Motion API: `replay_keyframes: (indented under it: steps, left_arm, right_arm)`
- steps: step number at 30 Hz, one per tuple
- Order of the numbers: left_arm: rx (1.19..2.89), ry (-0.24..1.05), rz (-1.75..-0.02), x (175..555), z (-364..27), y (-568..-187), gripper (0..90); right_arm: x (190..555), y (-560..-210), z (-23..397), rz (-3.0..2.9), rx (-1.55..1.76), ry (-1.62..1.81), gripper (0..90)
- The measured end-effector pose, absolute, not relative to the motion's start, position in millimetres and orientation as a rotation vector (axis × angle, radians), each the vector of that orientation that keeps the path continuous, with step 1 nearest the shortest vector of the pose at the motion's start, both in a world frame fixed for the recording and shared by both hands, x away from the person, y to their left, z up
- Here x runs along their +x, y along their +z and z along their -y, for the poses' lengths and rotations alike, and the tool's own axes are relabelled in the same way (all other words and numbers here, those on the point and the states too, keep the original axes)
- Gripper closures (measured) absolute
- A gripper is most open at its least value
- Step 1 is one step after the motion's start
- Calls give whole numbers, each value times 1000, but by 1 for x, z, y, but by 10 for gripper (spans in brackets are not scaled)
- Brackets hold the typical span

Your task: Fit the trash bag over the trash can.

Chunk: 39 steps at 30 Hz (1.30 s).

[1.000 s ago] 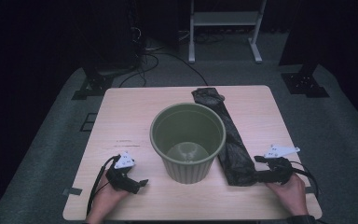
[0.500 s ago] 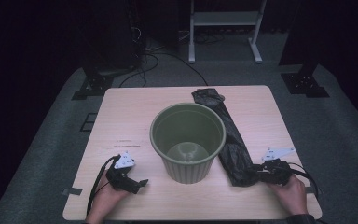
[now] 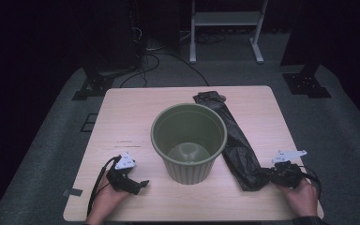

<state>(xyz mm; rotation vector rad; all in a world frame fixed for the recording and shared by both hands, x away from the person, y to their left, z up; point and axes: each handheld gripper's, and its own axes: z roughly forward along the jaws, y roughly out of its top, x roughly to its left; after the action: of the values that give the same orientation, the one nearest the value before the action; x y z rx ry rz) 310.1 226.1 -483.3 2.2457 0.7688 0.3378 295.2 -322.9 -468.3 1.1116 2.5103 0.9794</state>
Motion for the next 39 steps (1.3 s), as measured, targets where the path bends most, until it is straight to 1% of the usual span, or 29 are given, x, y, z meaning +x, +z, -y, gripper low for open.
replay_keyframes:
  steps: [13, 17, 18, 21, 23, 25, 29, 33, 35, 36, 39]
  left_arm:
    - [2246, 338, -769, 310, -226, -483, 0]
    - [2246, 338, -769, 310, -226, -483, 0]
    - [2246, 338, -769, 310, -226, -483, 0]
    - [2246, 338, -769, 310, -226, -483, 0]
    - [2246, 338, -769, 310, -226, -483, 0]
    - [2246, 338, -769, 310, -226, -483, 0]
    - [2246, 338, -769, 310, -226, -483, 0]
    - [2246, 338, -769, 310, -226, -483, 0]
    - [2246, 338, -768, 310, -226, -483, 0]
    - [2246, 338, -769, 310, -226, -483, 0]
    - [2246, 338, -769, 310, -226, -483, 0]
  right_arm:
    - [275, -467, 345, -2469, 1145, 923, 803]
    - [272, -466, 353, -2439, 1174, 935, 748]
    - [271, -464, 354, -2420, 1178, 950, 707]
    - [272, -458, 352, -2389, 1172, 963, 625]
    - [274, -453, 348, -2366, 1168, 978, 540]
    - [278, -448, 342, -2343, 1175, 984, 433]
    - [287, -441, 332, -2312, 1177, 987, 279]
    - [298, -434, 320, -2289, 1175, 1037, 185]
    - [303, -432, 315, -2292, 1182, 1042, 159]
    - [306, -432, 312, -2288, 1181, 1042, 124]
    - [314, -433, 306, -2288, 1191, 1047, 111]
